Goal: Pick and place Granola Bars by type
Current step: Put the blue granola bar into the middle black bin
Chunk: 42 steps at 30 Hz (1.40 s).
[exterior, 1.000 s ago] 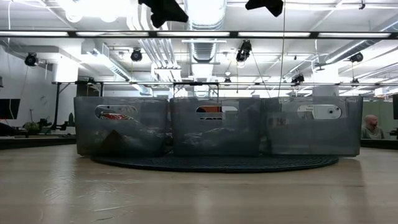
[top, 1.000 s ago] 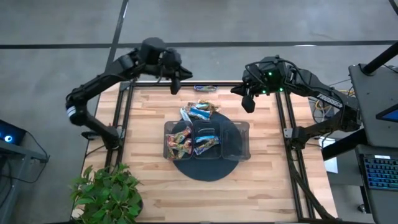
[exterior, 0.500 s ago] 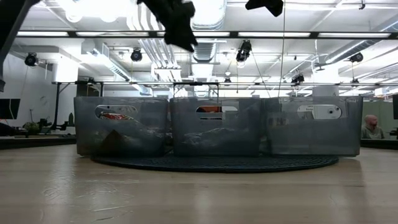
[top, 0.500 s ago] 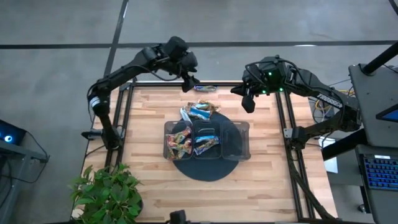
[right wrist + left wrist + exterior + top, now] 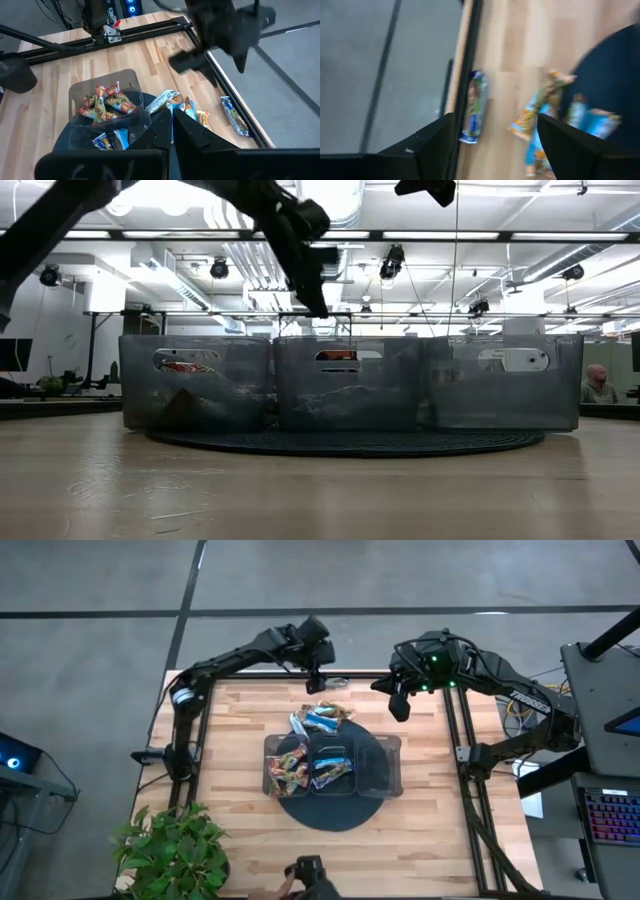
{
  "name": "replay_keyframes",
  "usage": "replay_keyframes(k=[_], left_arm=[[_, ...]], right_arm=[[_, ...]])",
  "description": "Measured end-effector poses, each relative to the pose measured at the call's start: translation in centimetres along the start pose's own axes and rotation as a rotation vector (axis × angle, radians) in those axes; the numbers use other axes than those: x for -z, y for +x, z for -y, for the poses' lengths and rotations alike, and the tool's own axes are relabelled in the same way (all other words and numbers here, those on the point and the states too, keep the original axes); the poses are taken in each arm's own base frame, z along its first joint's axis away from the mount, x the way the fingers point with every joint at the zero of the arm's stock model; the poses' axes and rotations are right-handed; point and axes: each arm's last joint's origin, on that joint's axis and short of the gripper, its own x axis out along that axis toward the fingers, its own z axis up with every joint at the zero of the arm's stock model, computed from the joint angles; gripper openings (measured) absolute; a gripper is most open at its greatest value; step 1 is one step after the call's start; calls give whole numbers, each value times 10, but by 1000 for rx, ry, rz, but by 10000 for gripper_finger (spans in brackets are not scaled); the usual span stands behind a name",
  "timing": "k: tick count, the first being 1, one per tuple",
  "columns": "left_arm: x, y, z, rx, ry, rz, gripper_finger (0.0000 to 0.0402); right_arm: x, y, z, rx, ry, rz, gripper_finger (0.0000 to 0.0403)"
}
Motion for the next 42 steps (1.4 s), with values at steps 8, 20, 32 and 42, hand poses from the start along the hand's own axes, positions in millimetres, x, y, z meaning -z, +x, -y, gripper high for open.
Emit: replay_keyframes(k=[8, 20, 32, 42], left_arm=[[16, 60, -3, -25, -2, -142, 263], [32, 88, -31, 49, -63, -57, 263], [46, 100, -56, 49, -106, -2, 263], [60, 128, -46, 145, -91, -72, 263]], right_arm=[[0, 0, 0, 0, -7, -3, 8], [4, 1, 0, 1, -8, -36, 8], [4, 1, 0, 1, -41, -35, 8], [4, 1, 0, 0, -53, -34, 8]])
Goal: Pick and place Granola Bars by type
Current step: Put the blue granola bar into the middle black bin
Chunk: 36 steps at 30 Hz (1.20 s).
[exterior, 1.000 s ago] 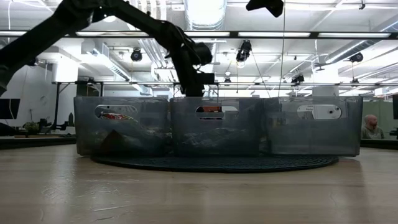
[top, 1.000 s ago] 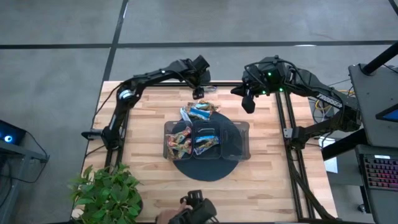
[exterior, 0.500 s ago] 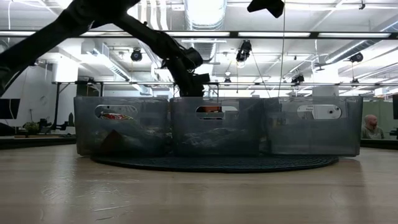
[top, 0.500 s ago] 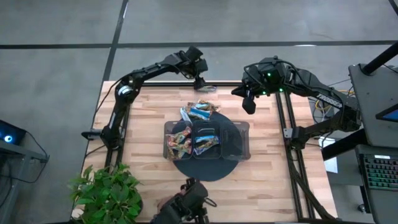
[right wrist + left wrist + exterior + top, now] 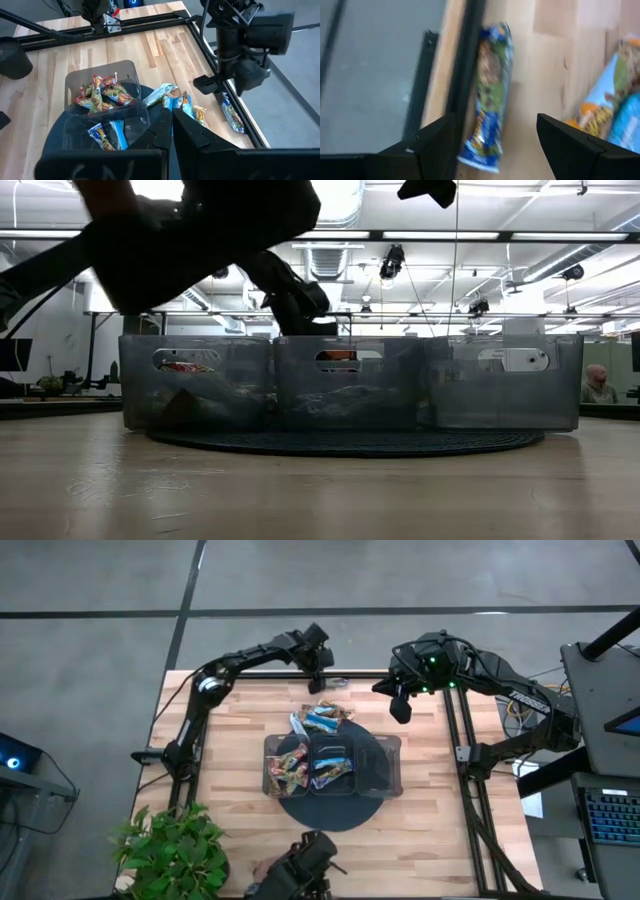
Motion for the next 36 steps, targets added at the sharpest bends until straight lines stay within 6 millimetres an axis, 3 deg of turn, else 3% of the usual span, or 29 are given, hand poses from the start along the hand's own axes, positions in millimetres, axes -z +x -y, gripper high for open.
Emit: replay_keyframes(k=[28, 36], left_arm=[[21, 38, 9, 57, -21, -121, 262], [21, 38, 9, 38, -35, -128, 215]], right_arm=[[0, 0, 0, 0, -12, 1, 8], [0, 0, 0, 0, -15, 3, 8]])
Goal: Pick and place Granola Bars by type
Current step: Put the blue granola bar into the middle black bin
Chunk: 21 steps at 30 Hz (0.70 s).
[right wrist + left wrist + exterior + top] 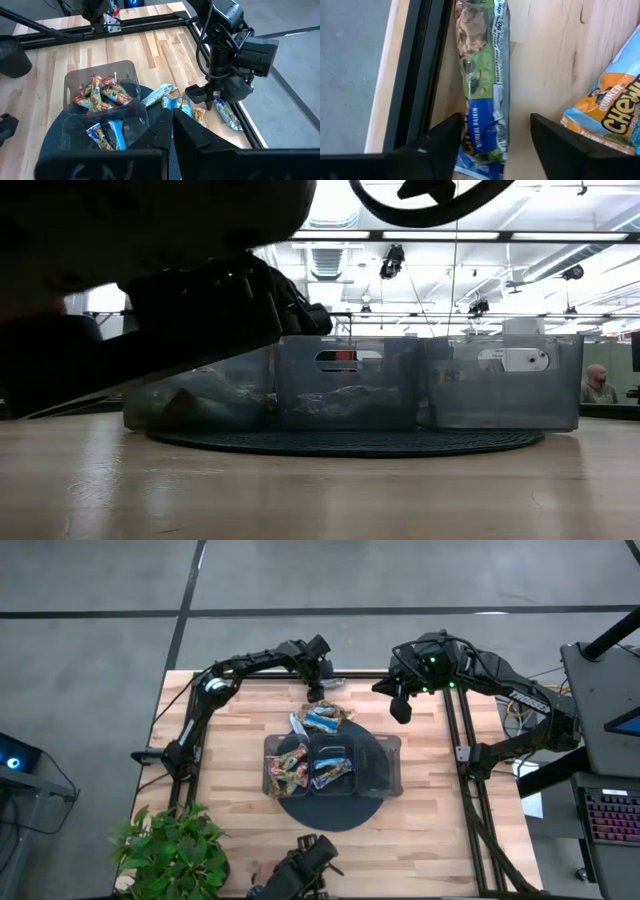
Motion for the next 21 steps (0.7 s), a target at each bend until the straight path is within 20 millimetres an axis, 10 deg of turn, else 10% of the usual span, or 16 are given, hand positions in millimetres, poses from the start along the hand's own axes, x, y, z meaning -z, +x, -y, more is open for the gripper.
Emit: replay_keyframes(k=[12, 21], left_arm=[[0, 0, -1, -31, -25, -16, 76], [0, -9, 1, -28, -46, -34, 49]], right_arm=[[0, 0, 0, 0, 2, 3, 8], [0, 0, 0, 0, 1, 3, 8]])
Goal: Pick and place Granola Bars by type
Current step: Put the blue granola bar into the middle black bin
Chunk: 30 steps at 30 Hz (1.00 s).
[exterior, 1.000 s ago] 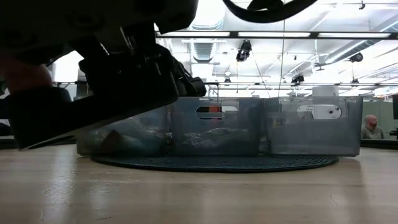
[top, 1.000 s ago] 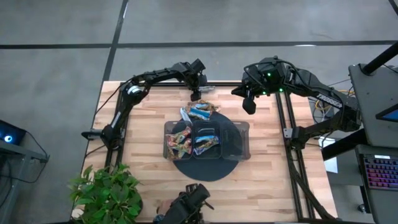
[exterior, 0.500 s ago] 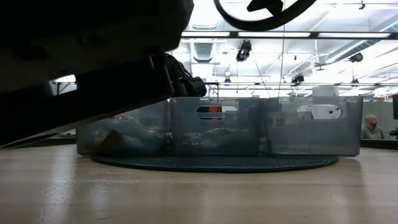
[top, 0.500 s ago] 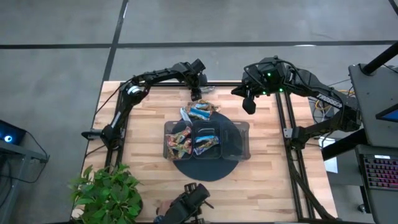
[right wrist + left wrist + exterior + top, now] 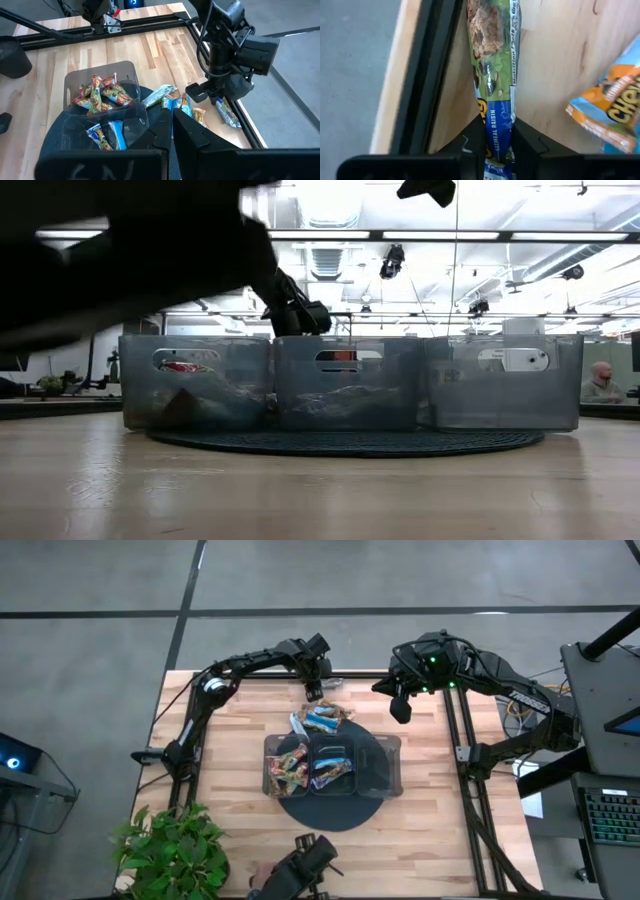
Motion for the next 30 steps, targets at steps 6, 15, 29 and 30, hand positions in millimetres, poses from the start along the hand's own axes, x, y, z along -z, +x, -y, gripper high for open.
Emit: replay_keyframes(k=[6, 15, 29, 30], left_arm=[[-10, -31, 0, -31, 15, 61, 48], [-20, -94, 28, 27, 13, 120, 48], [-35, -176, 146, 249, 95, 211, 48], [-34, -177, 153, 267, 92, 190, 48]], right_arm=[[0, 0, 0, 0, -1, 1, 8], [0, 0, 0, 1, -9, 2, 8], [0, 0, 0, 3, -10, 4, 8], [0, 0, 0, 3, -10, 3, 8]])
